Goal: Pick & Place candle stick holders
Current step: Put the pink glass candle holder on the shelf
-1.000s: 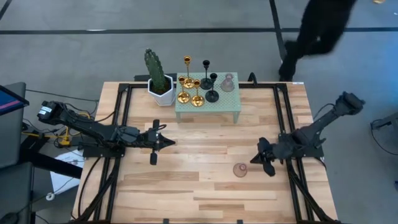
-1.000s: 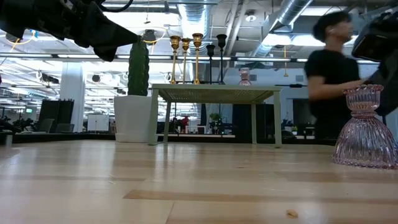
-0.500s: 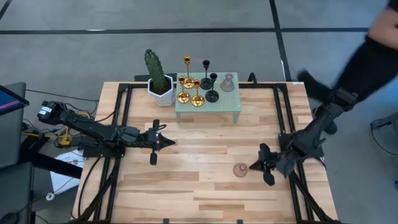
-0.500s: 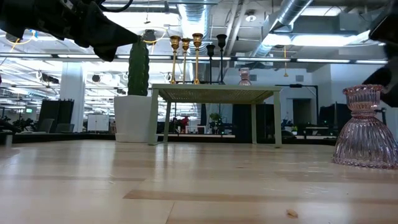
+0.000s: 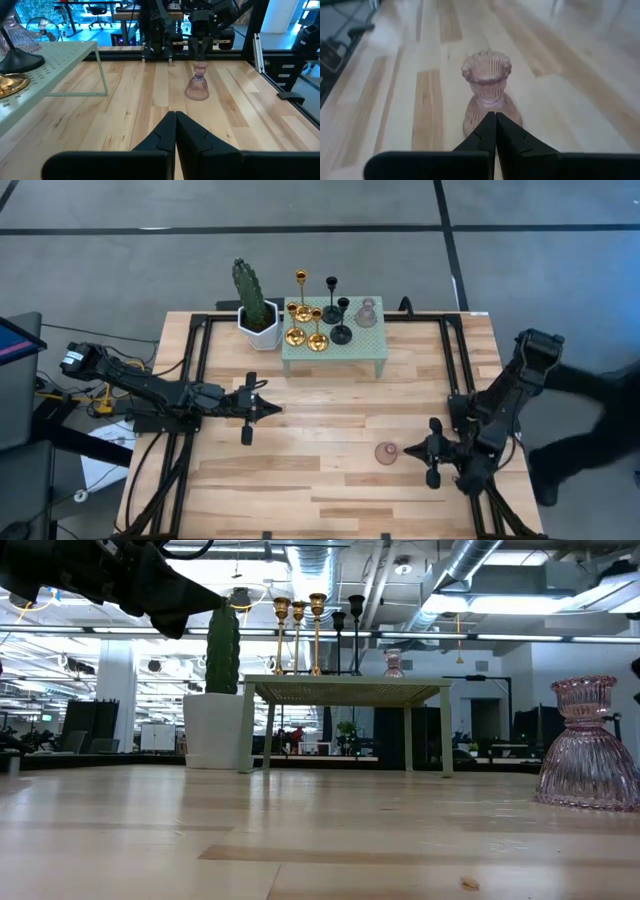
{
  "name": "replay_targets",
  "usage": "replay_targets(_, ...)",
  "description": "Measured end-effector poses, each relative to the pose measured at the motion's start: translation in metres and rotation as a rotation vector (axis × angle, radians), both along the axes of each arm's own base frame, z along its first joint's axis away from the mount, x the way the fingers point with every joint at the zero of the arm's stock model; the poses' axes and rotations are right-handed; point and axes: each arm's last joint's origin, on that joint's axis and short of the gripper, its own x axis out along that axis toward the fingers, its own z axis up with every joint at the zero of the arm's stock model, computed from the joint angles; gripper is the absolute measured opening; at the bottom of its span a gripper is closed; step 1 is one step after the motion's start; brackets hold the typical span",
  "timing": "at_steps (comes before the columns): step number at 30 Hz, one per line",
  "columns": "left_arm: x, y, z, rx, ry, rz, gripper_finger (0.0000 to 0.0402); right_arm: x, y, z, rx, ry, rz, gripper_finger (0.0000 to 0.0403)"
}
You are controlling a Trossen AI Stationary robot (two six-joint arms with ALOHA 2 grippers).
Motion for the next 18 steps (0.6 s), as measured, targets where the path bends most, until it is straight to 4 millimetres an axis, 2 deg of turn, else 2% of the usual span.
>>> replay_targets(5,0.0,0.0,0.0,0.0,-0.001,0.0,0.0008,-0.005,0.006,-0.012,0.019,-0.055,-0.042,0.0)
replay_targets(12,0.0,0.0,0.0,-0.001,-0.004,0.0,0.0008,0.004,0.013,-0.026,0.033,-0.066,-0.074,0.0)
replay_targets(18,0.0,0.0,0.0,-0.001,-0.004,0.0,0.0008,0.007,0.017,-0.028,0.088,-0.029,-0.057,0.0)
